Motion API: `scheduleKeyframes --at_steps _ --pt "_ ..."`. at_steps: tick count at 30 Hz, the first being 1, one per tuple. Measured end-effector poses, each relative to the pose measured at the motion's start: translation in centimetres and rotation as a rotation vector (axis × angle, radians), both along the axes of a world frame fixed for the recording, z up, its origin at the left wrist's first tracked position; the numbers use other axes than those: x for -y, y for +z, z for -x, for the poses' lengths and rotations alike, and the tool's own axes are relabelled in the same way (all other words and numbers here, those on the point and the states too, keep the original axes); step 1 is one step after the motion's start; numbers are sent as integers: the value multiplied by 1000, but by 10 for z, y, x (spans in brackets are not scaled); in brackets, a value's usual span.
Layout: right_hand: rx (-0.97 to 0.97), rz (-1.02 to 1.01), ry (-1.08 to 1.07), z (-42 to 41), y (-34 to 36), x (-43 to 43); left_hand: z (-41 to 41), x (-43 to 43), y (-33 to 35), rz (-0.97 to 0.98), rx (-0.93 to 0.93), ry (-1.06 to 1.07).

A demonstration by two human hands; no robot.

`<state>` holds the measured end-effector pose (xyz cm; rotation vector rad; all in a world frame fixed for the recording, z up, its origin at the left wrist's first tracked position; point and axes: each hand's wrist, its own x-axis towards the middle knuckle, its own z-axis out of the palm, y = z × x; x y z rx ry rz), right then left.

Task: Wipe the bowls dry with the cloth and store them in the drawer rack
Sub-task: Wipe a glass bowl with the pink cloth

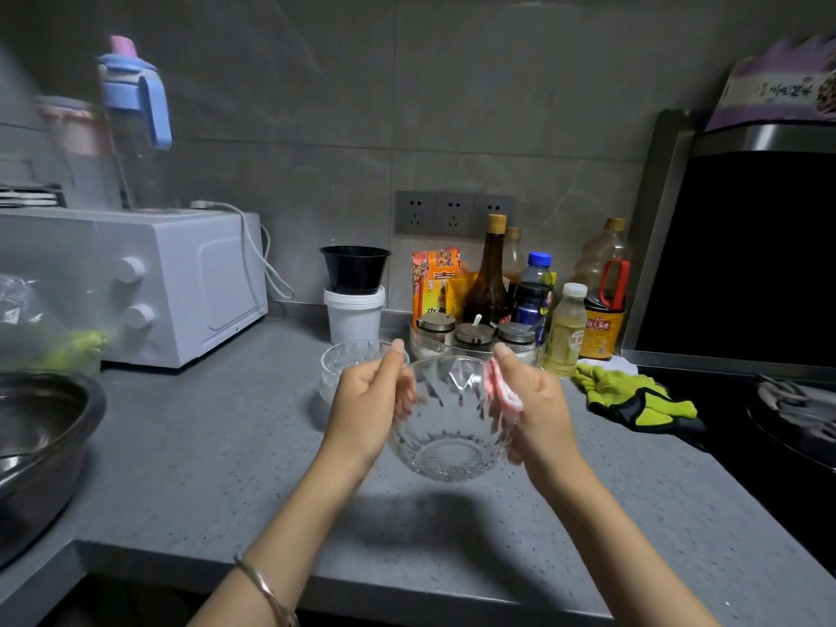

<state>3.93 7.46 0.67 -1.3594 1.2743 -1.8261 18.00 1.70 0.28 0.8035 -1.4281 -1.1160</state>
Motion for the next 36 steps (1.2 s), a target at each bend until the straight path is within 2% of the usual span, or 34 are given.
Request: scheduleKeyframes --at_steps 4,7,9,12,14,15,17,19,21,24,27,29,32,36 --pt "-262 69 40 0 9 5 5 -11 8 318 194 2" --pt "-249 124 5 -5 7 4 12 -10 5 379 175 84" --pt "-195 183 -18 -8 -3 4 13 -6 0 305 80 126" --pt "-241 273 -93 -17 -28 2 13 0 -3 -4 -180 98" --pt "-428 328 -207 -24 -44 0 13 1 -2 -121 -269 136" --pt "-547 347 -263 -29 -48 -1 13 1 0 -121 -268 162" --pt "-797 376 -371 -34 -50 0 14 0 2 -77 -215 166" --pt "-941 413 -445 -30 -42 4 15 -4 2 -37 -134 136" --pt "-871 399 -450 -23 -27 6 15 -6 0 -21 -101 98" --pt "-570 319 -289 -18 -12 7 17 -9 -1 -61 -150 77" --pt "-123 172 -35 -13 -6 6 16 -10 -3 -161 -265 48" --pt "132 20 43 -7 -3 5 14 -11 -5 -204 -323 15" --pt "94 -138 -19 1 -2 3 10 -6 -7 -197 -291 -28" --pt "-31 -142 -41 6 9 0 5 0 -3 -10 -8 22"
